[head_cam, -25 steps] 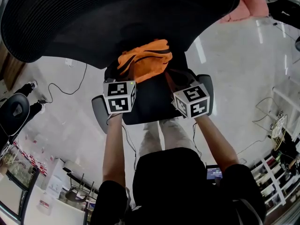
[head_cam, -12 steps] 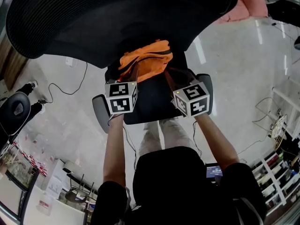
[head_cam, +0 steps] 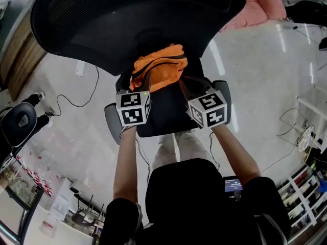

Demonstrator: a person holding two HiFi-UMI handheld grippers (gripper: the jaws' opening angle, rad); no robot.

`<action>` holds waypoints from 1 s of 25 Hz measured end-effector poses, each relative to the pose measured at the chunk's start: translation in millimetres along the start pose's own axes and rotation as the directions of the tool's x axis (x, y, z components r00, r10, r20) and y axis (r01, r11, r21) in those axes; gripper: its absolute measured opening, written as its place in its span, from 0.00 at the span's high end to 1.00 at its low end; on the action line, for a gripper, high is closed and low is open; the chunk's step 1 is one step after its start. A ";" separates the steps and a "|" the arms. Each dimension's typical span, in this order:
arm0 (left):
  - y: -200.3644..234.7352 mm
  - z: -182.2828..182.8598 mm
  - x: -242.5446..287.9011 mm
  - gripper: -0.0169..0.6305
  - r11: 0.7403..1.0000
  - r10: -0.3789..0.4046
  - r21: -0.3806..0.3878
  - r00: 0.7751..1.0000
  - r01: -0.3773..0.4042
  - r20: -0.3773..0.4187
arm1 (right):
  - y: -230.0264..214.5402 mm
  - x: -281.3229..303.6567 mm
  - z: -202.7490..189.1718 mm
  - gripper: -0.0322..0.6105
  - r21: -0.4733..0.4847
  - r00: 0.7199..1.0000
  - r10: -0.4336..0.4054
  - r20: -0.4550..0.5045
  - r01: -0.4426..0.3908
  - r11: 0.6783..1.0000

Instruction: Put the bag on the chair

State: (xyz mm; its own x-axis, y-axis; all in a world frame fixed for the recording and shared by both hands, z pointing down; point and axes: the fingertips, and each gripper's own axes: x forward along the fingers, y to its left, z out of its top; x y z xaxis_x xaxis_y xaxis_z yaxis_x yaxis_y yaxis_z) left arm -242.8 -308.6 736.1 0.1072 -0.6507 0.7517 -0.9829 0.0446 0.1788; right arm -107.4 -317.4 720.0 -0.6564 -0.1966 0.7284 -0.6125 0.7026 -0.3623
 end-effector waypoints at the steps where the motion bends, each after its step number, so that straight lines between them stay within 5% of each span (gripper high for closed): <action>1: -0.4 2.1 -4.5 0.60 1.000 0.000 0.000 1.000 0.000 0.004 | 2.5 -2.9 1.6 0.95 -0.002 1.000 0.000 0.004 0.000 1.000; 12: -22.7 21.8 -62.3 0.61 1.000 -0.027 -0.013 0.996 0.028 0.086 | 27.5 -38.7 22.6 0.95 -0.051 0.998 -0.007 0.063 0.010 0.999; 25: -68.4 43.1 -159.4 0.88 0.996 -0.090 0.015 0.980 0.089 0.179 | 70.4 -107.7 56.7 0.95 -0.118 0.980 -0.033 0.194 0.056 0.991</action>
State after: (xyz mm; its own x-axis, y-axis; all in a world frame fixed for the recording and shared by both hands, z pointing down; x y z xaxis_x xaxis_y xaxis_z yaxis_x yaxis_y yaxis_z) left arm -199.2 -240.5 576.7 0.1672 -0.7771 0.6067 -0.9715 -0.0249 0.2358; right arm -104.8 -285.5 583.1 -0.7092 -0.3486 0.6128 -0.5921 0.7664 -0.2492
